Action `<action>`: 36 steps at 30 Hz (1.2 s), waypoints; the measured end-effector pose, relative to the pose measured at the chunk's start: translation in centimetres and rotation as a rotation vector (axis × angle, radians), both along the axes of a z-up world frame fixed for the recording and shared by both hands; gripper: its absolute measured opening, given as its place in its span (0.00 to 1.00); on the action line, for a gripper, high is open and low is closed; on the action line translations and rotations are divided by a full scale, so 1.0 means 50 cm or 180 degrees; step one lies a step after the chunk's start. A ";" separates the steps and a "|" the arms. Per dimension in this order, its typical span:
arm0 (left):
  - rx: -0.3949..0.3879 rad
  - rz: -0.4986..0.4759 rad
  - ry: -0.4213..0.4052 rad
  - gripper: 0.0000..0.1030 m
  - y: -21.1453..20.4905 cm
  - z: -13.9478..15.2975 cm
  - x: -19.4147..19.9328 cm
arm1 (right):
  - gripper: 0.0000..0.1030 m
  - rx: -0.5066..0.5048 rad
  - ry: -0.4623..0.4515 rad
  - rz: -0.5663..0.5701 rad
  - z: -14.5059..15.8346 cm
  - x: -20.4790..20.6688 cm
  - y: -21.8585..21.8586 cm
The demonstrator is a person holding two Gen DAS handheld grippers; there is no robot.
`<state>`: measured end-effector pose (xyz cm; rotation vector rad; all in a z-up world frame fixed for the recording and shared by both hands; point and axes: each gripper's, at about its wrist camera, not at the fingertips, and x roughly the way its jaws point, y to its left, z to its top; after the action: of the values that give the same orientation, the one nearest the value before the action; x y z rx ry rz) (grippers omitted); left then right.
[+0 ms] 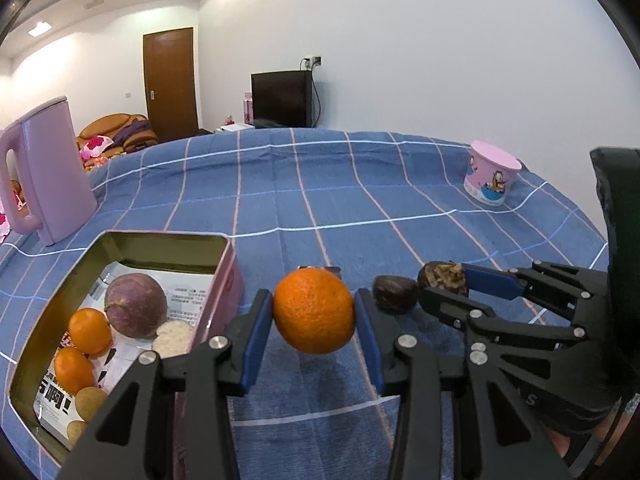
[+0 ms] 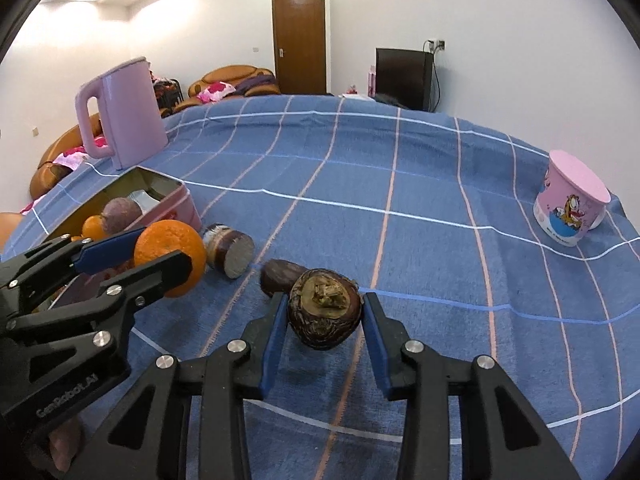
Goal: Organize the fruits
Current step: 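Grasp a brown round fruit with the right tool while the left tool holds the orange, then lift the orange with the left tool while the right tool lifts the brown fruit toward the tin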
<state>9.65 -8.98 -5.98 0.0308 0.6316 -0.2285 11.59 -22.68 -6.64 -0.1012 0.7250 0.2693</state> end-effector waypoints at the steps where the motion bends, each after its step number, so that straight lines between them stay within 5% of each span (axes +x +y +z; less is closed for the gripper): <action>1: 0.0000 0.0001 -0.0014 0.42 0.000 0.001 -0.001 | 0.38 -0.0008 -0.0032 0.0005 0.002 -0.001 0.002; 36: 0.0006 0.0136 -0.0365 0.42 0.015 0.021 -0.036 | 0.38 0.0124 -0.0736 0.0027 0.045 -0.071 -0.003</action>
<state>7.85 -8.25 -4.92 0.0318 0.5178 -0.1835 8.03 -22.81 -4.41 -0.0966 0.4896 0.2745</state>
